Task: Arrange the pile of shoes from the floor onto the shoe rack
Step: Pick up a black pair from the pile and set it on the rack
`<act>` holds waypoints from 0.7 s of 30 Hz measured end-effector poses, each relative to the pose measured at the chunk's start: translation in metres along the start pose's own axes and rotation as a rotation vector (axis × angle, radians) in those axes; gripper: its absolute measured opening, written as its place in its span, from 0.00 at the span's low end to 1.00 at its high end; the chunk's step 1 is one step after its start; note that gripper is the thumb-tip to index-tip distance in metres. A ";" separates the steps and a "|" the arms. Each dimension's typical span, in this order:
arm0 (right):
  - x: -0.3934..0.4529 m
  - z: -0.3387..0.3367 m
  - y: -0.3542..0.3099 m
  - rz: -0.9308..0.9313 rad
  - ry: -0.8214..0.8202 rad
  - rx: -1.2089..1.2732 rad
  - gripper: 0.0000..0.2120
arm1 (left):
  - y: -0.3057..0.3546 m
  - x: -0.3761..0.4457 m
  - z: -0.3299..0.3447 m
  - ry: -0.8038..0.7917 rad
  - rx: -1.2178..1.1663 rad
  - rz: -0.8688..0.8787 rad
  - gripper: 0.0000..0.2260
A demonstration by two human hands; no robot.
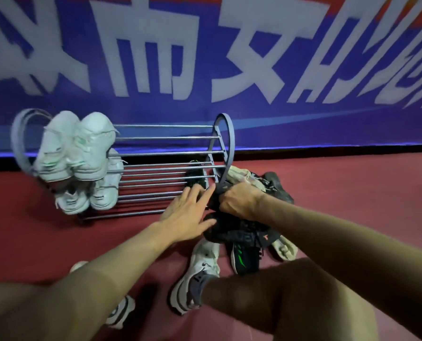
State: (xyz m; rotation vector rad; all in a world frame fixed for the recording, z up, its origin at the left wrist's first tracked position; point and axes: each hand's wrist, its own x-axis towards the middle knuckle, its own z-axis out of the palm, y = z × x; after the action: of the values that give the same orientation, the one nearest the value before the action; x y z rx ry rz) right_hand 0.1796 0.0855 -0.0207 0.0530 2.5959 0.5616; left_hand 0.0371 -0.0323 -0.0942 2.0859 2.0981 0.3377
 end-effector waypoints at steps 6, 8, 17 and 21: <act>0.050 -0.023 -0.055 -0.190 0.078 -0.061 0.14 | -0.046 -0.064 0.004 -0.104 0.015 -0.172 0.40; 0.065 -0.028 -0.062 -0.237 0.088 -0.055 0.14 | -0.060 -0.079 0.006 -0.114 0.016 -0.225 0.37; 0.118 -0.031 -0.075 -0.131 0.120 0.141 0.11 | -0.085 -0.098 0.037 -0.097 -0.103 -0.478 0.36; 0.123 -0.027 -0.080 -0.045 0.141 0.191 0.12 | -0.082 -0.098 0.054 -0.031 -0.043 -0.524 0.34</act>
State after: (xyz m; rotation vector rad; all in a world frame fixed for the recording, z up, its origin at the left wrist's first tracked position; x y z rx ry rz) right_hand 0.0633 0.0192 -0.0863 0.0180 2.7732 0.3105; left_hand -0.0258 -0.1275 -0.1725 1.4270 2.4796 0.2666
